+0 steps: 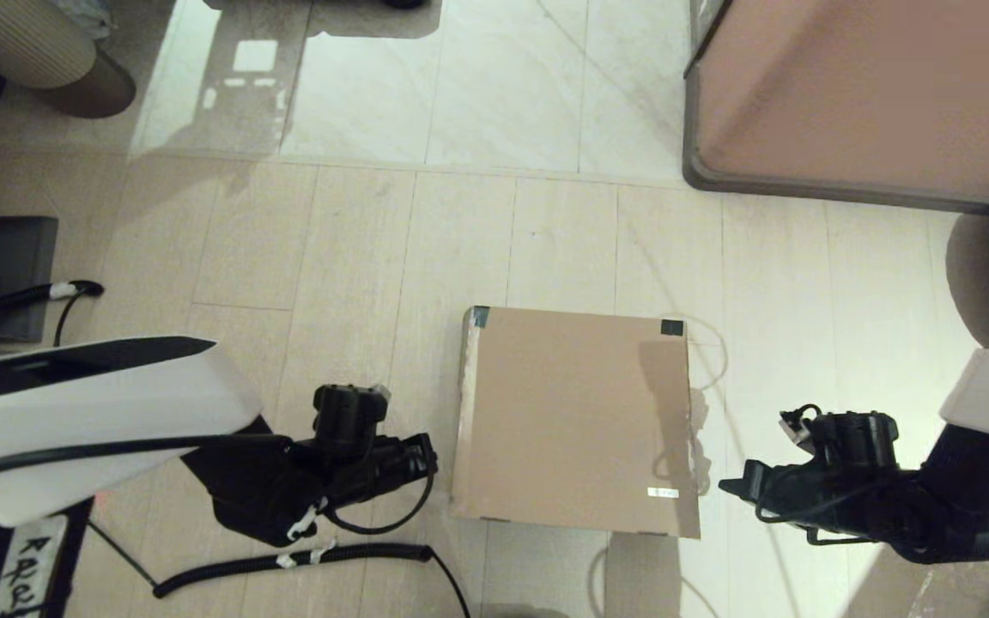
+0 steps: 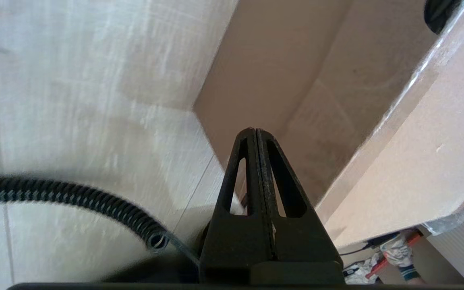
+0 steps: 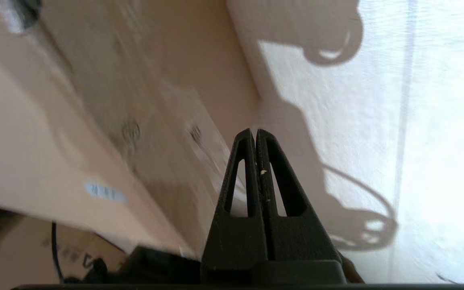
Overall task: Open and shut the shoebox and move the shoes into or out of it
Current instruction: Open the shoe box
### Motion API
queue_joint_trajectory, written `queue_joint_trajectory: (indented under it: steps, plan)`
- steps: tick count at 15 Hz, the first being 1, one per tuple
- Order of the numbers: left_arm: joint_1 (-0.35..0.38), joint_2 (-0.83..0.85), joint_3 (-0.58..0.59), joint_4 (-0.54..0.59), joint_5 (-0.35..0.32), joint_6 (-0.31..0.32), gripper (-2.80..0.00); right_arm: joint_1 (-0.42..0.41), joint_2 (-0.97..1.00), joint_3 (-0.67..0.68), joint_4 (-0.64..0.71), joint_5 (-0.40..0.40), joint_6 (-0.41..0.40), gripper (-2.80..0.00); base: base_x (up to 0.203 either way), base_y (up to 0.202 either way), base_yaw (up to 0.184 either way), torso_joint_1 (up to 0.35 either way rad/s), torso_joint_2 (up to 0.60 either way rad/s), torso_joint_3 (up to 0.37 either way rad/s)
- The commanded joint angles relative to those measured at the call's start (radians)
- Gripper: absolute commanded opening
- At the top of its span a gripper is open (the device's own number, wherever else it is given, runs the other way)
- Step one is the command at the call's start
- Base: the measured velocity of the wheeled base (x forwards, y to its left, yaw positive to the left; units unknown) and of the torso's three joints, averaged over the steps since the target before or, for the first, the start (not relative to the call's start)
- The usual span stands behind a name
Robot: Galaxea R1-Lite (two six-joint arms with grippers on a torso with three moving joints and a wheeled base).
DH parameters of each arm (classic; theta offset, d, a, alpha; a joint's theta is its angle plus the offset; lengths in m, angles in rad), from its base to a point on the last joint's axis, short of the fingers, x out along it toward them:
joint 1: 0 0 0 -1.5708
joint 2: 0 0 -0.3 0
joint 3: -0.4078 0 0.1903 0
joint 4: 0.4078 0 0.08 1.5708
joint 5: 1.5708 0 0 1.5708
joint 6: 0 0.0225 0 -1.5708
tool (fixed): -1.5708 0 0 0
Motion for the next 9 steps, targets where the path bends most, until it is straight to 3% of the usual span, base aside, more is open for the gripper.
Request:
queue_joint_trajectory:
  steps: [1, 9]
  plan:
    - [-0.017, 0.028, -0.029, -0.004, 0.001, -0.001, -2.8, 0.034, 0.06, -0.032, -0.019, -0.018, 0.016, -2.8, 0.0, 0.0, 0.0, 0.0, 0.0, 0.0]
    - [-0.069, 0.079, -0.126, 0.014, 0.023, -0.001, -2.8, 0.089, 0.094, -0.091, -0.019, -0.048, 0.046, -2.8, 0.0, 0.0, 0.0, 0.0, 0.0, 0.0]
